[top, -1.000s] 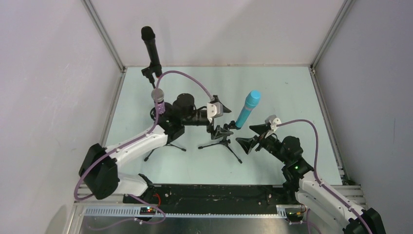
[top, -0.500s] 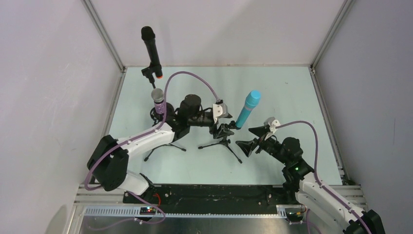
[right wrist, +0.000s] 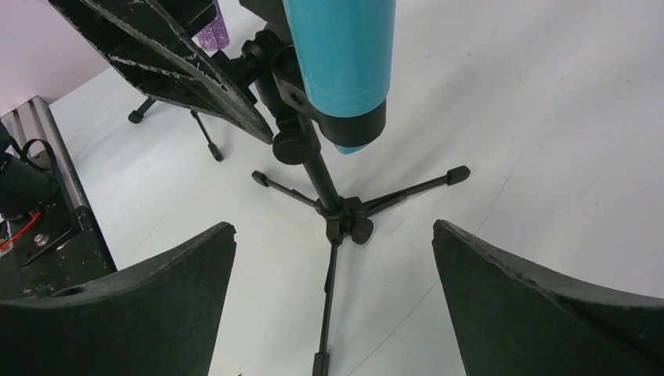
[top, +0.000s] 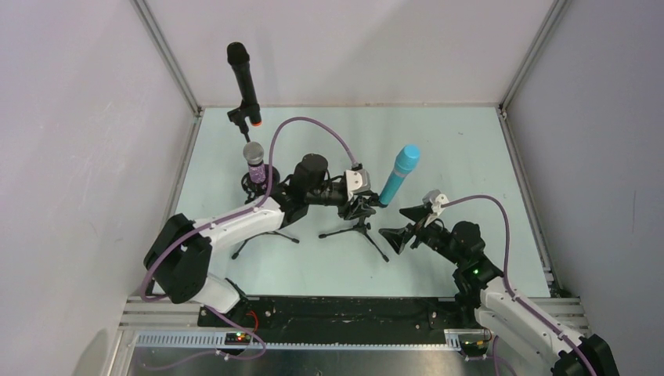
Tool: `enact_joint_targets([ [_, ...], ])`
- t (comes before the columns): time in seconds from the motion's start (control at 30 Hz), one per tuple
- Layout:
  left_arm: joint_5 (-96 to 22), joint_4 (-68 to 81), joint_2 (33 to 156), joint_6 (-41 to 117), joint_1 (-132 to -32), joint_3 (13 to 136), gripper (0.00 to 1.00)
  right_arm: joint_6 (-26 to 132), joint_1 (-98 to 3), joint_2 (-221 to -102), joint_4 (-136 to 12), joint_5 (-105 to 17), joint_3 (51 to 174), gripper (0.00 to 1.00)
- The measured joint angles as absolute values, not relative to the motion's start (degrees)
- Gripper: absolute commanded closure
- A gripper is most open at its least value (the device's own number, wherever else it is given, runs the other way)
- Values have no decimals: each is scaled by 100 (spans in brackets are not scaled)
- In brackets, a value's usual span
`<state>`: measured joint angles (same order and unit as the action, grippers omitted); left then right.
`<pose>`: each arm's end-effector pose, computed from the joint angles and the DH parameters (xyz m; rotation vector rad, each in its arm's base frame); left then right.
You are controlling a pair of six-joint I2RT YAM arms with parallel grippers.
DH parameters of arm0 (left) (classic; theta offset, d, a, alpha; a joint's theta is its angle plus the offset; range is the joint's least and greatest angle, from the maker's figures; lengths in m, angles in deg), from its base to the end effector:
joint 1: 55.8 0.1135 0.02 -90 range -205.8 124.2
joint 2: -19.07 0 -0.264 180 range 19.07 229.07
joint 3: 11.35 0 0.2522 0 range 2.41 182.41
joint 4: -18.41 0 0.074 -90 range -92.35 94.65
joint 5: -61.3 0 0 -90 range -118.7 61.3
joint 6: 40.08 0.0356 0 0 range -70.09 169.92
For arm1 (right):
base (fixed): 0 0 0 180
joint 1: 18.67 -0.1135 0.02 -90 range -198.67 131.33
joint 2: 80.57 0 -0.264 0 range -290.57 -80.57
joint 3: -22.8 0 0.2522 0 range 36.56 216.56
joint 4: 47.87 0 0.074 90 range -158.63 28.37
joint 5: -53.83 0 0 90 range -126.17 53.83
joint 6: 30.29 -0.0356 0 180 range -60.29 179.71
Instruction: Attach the microphones to the stand
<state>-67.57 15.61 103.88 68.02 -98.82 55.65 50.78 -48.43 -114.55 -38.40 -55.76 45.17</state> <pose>0.2271 -0.2425 0.2635 1.3687 1.4032 -0.9405 0.1291 0.0876 0.2063 -0.5655 1.5658 0.7915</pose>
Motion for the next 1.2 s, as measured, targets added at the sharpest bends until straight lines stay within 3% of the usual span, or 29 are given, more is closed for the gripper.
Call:
enact_joint_targets([
  [0.13, -6718, 1543, 10382, 6879, -9887, 5567, 68, 5078, -4843, -11599, -3753, -5578, 4482, 0],
  [0.27, -6694, 1506, 10364, 6960, -9893, 5567, 70, 5078, -4843, -11736, -3602, -5609, 4482, 0],
  [0.3, -6683, 1495, 10360, 6977, -9896, 5567, 66, 5078, -4843, -11765, -3569, -5615, 4482, 0],
  [0.33, -6679, 1482, 10351, 6993, -9898, 5567, 50, 5076, -4843, -11793, -3539, -5618, 4482, 1],
  [0.37, -6666, 1471, 10342, 7006, -9900, 5567, 41, 5080, -4843, -11822, -3506, -5618, 4482, 1],
  [0.4, -6644, 1456, 10336, 7019, -9902, 5567, 27, 5080, -4843, -11850, -3471, -5618, 4482, 1],
  [0.47, -6563, 1419, 10316, 7159, -9902, 5567, 16, 5089, -4843, -11900, -3412, -5624, 4482, 1],
  [0.53, -6416, 1301, 10310, 7309, -9885, 5567, 12, 5095, -4843, -11929, -3379, -5650, 4482, 1],
  [0.63, -6270, 1204, 10281, 7493, -9867, 5558, 12, 5097, -4843, -11929, -3347, -5661, 4479, 0],
  [1.0, -6489, 1086, 10163, 7744, -9749, 5497, 29, 5176, -4845, -11929, -3309, -5661, 4429, 1],
  [1.2, -6873, 1086, 10163, 7733, -9734, 5499, 30, 5183, -4845, -11975, -3298, -5663, 4405, 1],
])
